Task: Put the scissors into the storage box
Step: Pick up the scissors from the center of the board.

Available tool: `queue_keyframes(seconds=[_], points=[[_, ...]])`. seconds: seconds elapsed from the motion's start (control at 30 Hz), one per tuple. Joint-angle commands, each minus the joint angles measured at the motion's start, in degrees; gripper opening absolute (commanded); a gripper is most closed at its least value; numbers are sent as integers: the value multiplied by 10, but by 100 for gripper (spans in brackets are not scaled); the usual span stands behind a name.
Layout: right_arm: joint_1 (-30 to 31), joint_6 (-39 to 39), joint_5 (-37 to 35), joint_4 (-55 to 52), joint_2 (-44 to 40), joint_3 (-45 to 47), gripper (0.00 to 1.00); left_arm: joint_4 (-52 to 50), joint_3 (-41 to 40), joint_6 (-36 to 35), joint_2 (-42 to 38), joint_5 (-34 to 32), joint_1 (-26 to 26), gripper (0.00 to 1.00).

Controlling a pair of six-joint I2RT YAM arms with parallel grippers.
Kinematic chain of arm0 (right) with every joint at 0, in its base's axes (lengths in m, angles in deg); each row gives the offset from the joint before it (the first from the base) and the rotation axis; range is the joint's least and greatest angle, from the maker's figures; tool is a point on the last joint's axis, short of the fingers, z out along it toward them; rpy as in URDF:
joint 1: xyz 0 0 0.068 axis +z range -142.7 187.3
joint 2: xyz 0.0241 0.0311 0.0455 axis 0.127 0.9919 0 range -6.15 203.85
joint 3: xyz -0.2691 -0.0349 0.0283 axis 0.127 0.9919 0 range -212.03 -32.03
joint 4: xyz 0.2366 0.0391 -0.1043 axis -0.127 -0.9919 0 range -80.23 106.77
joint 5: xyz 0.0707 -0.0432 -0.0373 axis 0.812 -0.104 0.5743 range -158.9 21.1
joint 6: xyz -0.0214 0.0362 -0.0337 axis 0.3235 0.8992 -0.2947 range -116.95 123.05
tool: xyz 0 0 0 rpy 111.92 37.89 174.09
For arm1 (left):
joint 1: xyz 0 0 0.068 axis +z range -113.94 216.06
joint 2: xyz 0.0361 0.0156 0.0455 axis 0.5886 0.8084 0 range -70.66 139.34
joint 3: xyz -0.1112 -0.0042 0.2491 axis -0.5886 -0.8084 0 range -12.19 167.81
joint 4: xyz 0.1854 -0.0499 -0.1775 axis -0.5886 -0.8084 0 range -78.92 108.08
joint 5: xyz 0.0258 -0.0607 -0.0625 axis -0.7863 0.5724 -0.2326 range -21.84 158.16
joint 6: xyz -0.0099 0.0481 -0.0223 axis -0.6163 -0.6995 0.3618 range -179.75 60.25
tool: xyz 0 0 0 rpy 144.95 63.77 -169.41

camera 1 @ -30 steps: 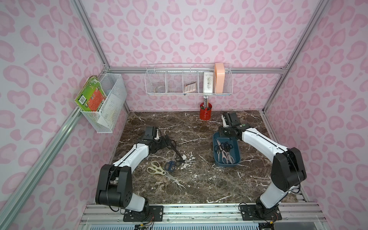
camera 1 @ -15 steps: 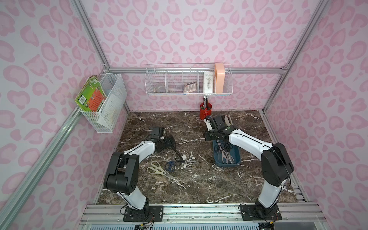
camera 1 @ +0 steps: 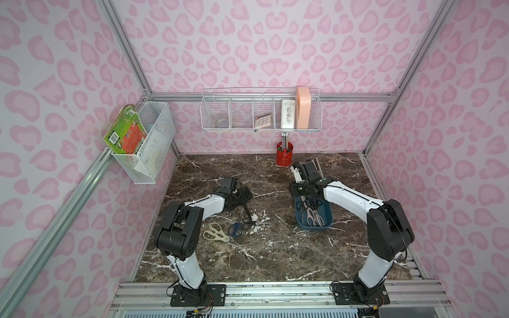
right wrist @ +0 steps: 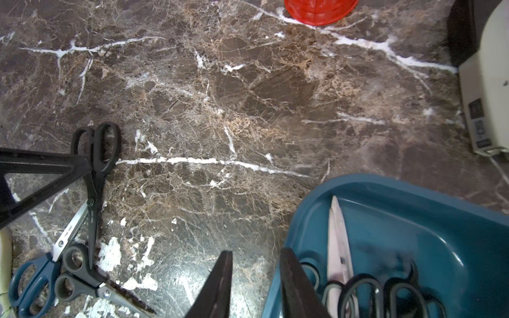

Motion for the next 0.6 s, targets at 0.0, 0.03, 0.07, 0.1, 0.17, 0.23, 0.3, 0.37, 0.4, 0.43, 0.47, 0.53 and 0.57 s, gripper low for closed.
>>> queue_keyframes(seconds=[0.0,0.03,0.07,0.1,0.17,0.23,0.3,0.37,0.4,0.43,0.47,0.53,0.57], points=[[-1,-4,8,11,-3,2,32,-10,7,33,22,35,-13,97],[-1,-4,8,10,-1,2,32,-5,8,40,26,39,-19,96],[-1,-4,8,10,-1,2,32,-5,8,46,28,40,-23,96],[-1,-4,8,10,1,2,32,-5,8,50,29,40,-30,96],[-1,-2,9,9,4,0,32,-5,11,56,27,40,-40,96],[-1,-1,11,11,5,0,32,-11,12,57,21,43,-43,96],[-1,0,10,12,7,-2,32,-18,8,58,13,45,-45,96],[-1,-2,11,13,10,-4,32,-17,4,63,12,59,-50,96],[-1,-1,12,13,10,-5,32,-19,6,65,12,64,-54,96],[-1,0,14,14,11,-5,32,-20,7,66,14,66,-60,96],[-1,0,15,15,12,-5,32,-19,8,69,15,67,-65,96],[-1,3,17,16,12,-4,32,-16,8,78,18,67,-75,96],[-1,4,17,18,11,-2,32,-10,9,85,19,68,-80,96]])
